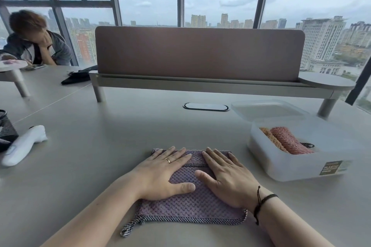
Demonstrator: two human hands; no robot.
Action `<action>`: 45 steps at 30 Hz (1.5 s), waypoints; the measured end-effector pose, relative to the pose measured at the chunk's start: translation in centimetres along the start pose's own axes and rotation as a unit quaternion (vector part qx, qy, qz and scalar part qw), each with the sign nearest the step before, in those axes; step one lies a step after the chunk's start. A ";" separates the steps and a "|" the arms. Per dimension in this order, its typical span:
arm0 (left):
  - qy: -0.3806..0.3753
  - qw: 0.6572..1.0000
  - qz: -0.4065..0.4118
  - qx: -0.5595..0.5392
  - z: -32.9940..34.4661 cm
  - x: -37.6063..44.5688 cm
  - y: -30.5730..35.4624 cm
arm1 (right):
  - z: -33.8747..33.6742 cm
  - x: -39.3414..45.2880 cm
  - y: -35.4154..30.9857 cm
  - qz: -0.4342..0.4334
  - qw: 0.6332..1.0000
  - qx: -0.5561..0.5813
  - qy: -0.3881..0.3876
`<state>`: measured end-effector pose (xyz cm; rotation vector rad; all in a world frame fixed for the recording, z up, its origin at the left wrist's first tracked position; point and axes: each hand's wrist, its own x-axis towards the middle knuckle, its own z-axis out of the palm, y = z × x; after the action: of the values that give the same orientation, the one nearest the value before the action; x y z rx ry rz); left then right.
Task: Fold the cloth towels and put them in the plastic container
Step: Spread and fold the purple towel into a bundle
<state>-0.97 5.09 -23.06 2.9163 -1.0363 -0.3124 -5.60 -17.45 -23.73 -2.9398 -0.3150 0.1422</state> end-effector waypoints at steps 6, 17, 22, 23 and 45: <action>0.006 1.000 0.003 0.004 0.2 -0.1 0.0 | -1.2 -1.8 -0.1 -0.059 0.986 0.027 0.153; 0.277 0.943 0.071 -0.169 -0.4 -0.4 -0.1 | -1.1 -4.2 -3.7 -0.255 0.957 0.130 0.036; 0.109 0.955 0.128 -0.244 -1.8 -1.9 2.1 | -0.9 -4.1 -3.8 -0.258 0.956 0.131 0.051; 0.068 0.958 0.125 -0.249 -2.2 -2.3 2.3 | -0.9 -4.1 -3.8 -0.257 0.956 0.129 0.051; -0.049 0.963 0.030 -0.264 -4.2 -3.5 1.0 | -1.1 -4.3 -2.8 -0.176 0.973 0.115 0.097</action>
<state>-3.42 6.34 -18.23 2.4065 -0.8786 -0.6257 -10.22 -15.84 -21.84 -2.5926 -0.7261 -0.1468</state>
